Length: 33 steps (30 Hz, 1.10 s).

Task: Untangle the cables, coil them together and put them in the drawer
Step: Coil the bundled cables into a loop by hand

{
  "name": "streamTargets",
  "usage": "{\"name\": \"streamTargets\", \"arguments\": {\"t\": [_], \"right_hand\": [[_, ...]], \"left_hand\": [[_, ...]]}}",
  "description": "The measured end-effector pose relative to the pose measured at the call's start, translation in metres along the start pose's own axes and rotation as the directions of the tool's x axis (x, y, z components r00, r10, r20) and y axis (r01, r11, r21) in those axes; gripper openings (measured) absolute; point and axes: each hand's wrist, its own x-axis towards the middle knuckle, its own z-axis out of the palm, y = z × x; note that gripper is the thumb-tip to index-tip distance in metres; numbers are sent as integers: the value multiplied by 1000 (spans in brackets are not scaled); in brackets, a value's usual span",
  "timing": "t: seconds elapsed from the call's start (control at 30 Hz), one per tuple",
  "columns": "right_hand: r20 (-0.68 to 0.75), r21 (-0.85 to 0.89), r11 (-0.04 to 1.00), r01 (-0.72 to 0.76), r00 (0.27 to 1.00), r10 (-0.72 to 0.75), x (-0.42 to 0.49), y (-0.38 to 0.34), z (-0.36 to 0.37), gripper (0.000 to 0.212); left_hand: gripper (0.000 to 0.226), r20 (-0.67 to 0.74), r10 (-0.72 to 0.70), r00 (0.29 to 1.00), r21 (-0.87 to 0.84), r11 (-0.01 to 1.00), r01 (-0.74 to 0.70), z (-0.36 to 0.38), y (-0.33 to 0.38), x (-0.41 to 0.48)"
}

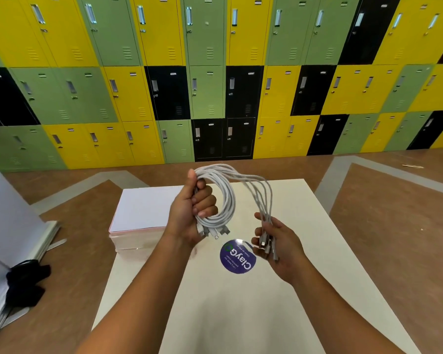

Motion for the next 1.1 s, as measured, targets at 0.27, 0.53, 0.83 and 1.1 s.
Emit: {"name": "streamTargets", "arguments": {"t": [0.27,0.53,0.83,1.1], "right_hand": [[-108,-368,929,39,991,-84,3,16,11,22],[60,-770,580,265,936,-347,-2,21,8,12],[264,-954,-185,237,954,-139,7,22,-5,31],[112,-970,-206,131,989,101,8,-8,2,32]], "left_hand": [[41,-42,24,999,84,996,-20,5,8,2],[43,-65,65,996,51,997,-61,-1,18,2],[37,-33,-2,999,118,993,6,5,5,1],[38,-21,-76,997,147,986,78,1,-8,-3]]}}
